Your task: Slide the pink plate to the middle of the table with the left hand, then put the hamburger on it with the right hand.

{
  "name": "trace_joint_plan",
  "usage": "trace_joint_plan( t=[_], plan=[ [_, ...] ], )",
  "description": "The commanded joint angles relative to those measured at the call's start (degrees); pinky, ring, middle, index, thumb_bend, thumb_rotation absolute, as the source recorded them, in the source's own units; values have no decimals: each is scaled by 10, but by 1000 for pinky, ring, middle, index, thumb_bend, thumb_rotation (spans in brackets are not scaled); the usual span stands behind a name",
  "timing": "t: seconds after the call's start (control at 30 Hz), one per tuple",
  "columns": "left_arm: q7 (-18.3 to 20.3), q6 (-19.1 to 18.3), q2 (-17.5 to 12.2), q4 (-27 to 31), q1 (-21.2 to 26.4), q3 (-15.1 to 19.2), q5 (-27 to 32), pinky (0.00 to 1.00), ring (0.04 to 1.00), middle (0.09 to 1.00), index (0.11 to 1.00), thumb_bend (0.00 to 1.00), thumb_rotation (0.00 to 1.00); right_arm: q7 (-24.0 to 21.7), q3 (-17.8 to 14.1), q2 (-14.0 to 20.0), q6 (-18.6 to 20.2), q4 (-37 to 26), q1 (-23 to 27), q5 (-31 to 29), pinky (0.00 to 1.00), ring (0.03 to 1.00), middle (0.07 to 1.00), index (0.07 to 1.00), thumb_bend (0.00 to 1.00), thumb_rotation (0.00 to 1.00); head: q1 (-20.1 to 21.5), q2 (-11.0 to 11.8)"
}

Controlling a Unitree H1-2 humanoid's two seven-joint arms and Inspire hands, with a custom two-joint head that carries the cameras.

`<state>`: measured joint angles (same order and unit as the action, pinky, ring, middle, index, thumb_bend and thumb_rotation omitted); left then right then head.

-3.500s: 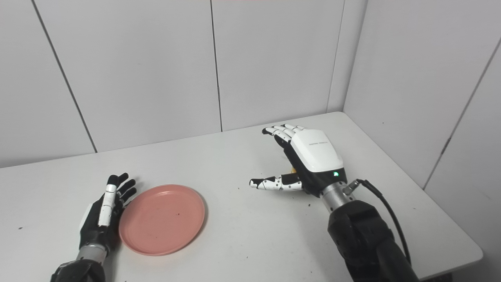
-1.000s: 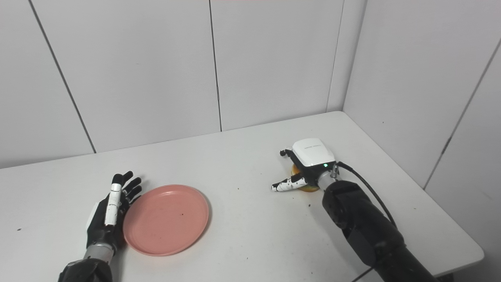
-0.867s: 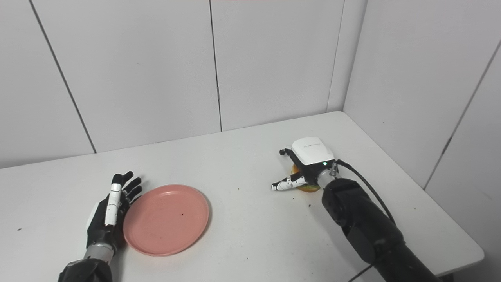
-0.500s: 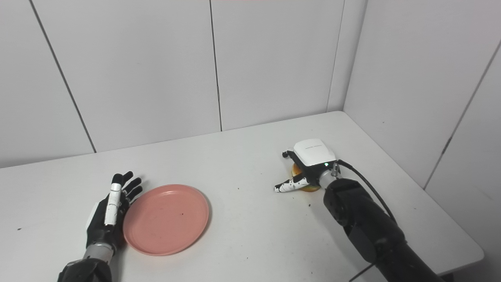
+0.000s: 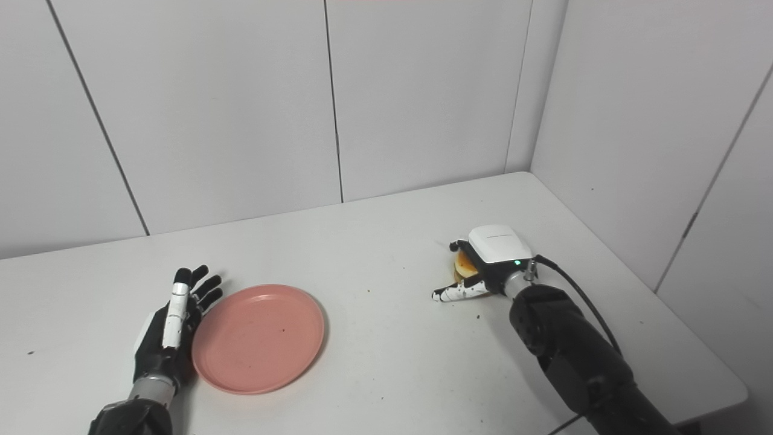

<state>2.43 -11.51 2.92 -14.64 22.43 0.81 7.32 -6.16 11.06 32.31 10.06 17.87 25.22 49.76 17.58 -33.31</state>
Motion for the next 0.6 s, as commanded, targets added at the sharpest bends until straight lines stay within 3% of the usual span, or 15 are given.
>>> trace_joint_plan(
  t=[0.0, 0.03, 0.1, 0.2, 0.27, 0.43, 0.47, 0.57],
  plan=[
    [3, -1, -1, 16, 15, -5, -5, 893, 912, 880, 881, 813, 887, 27, -11, 3, 16, 12, 5, -4, 465, 616, 723, 739, 812, 560, -1, -1],
    [2, -1, -1, 16, 16, -5, -6, 885, 909, 876, 878, 813, 888, 51, -12, -2, 11, 29, 4, -6, 392, 516, 664, 705, 749, 445, -2, -2],
    [2, -4, -1, 17, 16, -5, -6, 882, 909, 875, 877, 812, 887, 98, -12, -8, -6, 60, 2, -10, 365, 479, 642, 691, 718, 390, -4, -3],
    [2, -8, -3, 20, 16, -5, -6, 892, 911, 879, 879, 808, 889, 165, -9, -12, -40, 105, 1, -26, 314, 419, 597, 632, 648, 198, -5, -4],
    [2, -10, -3, 23, 16, -4, -5, 901, 911, 880, 879, 803, 886, 199, -6, -14, -60, 136, 2, -40, 309, 409, 578, 528, 543, 147, -6, -4],
    [2, -13, -3, 26, 16, -6, -7, 893, 904, 878, 878, 805, 888, 237, 4, -17, -77, 175, 5, -64, 337, 433, 582, 495, 510, 131, -6, -4],
    [2, -13, -3, 26, 16, -6, -6, 896, 905, 879, 879, 805, 886, 243, 5, -17, -81, 180, 6, -68, 342, 431, 517, 503, 518, 54, -6, -4],
    [3, -12, -2, 27, 16, -6, -5, 896, 911, 880, 883, 800, 885, 256, 15, -14, -90, 187, 8, -72, 347, 425, 471, 507, 522, 6, -6, -5]
  ],
)
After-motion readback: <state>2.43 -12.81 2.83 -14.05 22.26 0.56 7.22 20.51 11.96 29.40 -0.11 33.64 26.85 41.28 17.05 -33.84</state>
